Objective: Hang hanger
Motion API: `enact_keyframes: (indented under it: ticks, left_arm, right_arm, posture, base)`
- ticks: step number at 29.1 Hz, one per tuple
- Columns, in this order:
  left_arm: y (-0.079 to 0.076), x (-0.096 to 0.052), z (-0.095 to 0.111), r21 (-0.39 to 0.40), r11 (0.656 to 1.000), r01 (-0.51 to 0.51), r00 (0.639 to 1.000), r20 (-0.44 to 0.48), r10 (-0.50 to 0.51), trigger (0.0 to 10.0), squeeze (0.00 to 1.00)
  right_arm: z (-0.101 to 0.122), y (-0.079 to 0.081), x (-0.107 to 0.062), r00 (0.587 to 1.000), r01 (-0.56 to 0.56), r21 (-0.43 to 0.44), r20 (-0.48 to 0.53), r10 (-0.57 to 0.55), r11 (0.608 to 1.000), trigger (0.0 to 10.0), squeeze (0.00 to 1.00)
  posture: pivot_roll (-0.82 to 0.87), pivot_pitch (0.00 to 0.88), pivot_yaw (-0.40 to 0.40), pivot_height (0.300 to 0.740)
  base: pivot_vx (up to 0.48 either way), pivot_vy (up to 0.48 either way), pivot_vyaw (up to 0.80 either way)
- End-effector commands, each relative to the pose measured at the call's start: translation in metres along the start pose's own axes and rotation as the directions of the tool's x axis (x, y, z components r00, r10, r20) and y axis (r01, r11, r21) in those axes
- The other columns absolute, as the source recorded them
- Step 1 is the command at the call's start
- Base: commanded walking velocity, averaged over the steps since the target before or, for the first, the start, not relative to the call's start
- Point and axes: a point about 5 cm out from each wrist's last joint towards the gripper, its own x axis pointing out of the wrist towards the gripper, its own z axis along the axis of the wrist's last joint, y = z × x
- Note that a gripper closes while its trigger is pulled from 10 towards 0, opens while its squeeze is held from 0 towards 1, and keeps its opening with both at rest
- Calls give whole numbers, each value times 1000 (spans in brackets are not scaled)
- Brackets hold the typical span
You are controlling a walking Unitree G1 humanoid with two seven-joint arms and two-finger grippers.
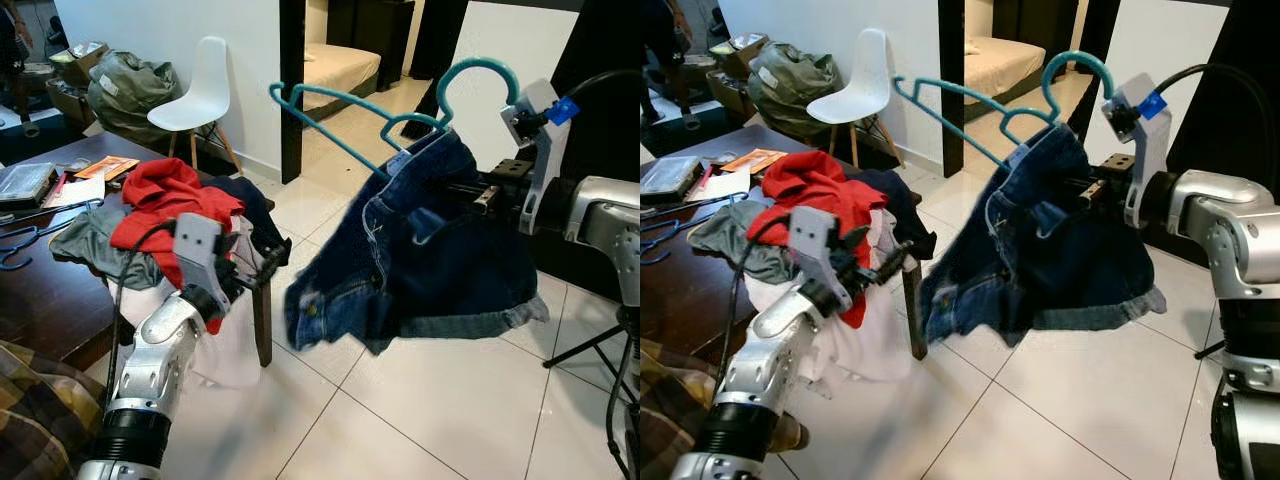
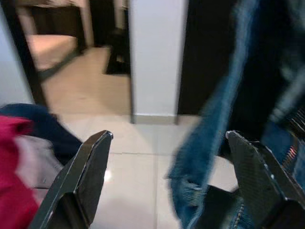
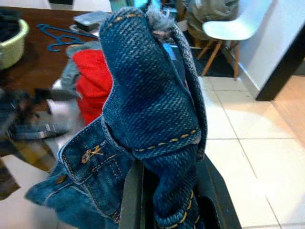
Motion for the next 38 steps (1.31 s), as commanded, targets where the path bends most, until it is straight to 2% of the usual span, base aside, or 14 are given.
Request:
enact_keyframes:
  ticks: [1,4,7,11,13,15,16,17,20,26,28,32,35,38]
  left_arm:
    - [-3,-2,0,11,999,49,999,-6,-49,10000,0]
    - [-7,-3,0,21,996,82,997,-7,-82,10000,0]
    - [-16,-13,1,30,984,174,984,-31,-173,10000,0]
    - [-15,-16,-4,69,982,175,983,-69,-170,10000,0]
    - [-10,-17,-8,92,987,133,988,-91,-125,10000,0]
    - [9,-20,-18,166,986,6,988,-151,20,10000,0]
    - [9,-20,-18,166,986,6,988,-151,20,10000,0]
    - [17,-22,-20,185,982,-42,985,-158,72,10000,0]
    - [21,-22,-17,183,981,-57,986,-145,85,10000,0]
    - [19,-19,-11,172,985,-31,992,-117,51,10000,0]
    - [12,-16,-7,148,989,24,995,-100,-9,10000,0]
    - [10,-16,-7,140,989,42,995,-98,-28,10000,0]
    - [-6,-16,-5,71,987,141,988,-72,-136,10000,0]
    - [-9,-16,-2,56,987,148,988,-46,-146,10000,0]
  right_arm:
    - [11,2,-6,999,0,-23,40,1,1000,0,0]
    - [13,4,-6,999,-2,-23,42,3,1000,0,0]
    - [14,4,-7,999,2,-23,41,-1,1000,0,0]
    - [16,5,-7,999,-4,-27,45,5,1000,0,0]
    - [18,8,-7,998,-21,-34,50,23,999,0,0]
    - [22,16,-8,996,-70,-54,59,73,996,0,0]
    - [22,16,-8,996,-70,-54,59,73,996,0,0]
    - [24,20,-9,994,-92,-64,61,95,994,0,0]
    - [26,28,-10,989,-130,-83,60,135,988,0,0]
    - [28,34,-12,985,-155,-100,58,161,983,0,0]
    - [29,35,-13,985,-154,-104,60,161,983,0,0]
    - [30,35,-13,985,-151,-104,62,158,983,0,0]
    - [30,34,-12,988,-134,-100,65,141,986,0,0]
    - [30,33,-12,989,-125,-98,66,132,987,0,0]
  posture:
    - [-109,0,-46,740]
    - [-107,0,-47,740]
    - [-103,0,-52,740]
    - [-99,0,-52,740]
    - [-99,0,-52,740]
    - [-99,0,-51,740]
    - [-99,0,-51,740]
    - [-101,0,-52,740]
    - [-105,0,-48,740]
    - [-109,0,-44,740]
    - [-110,0,-42,740]
    - [-110,0,-42,740]
    - [-107,0,-41,740]
    - [-107,0,-41,740]
  base:
    - [0,0,0]
    - [0,0,0]
    - [0,0,0]
    - [0,0,0]
    - [0,0,0]
    - [0,0,0]
    - [0,0,0]
    - [0,0,0]
    - [0,0,0]
    - [0,0,0]
    - [0,0,0]
    - [0,0,0]
    - [0,0,0]
    - [0,0,0]
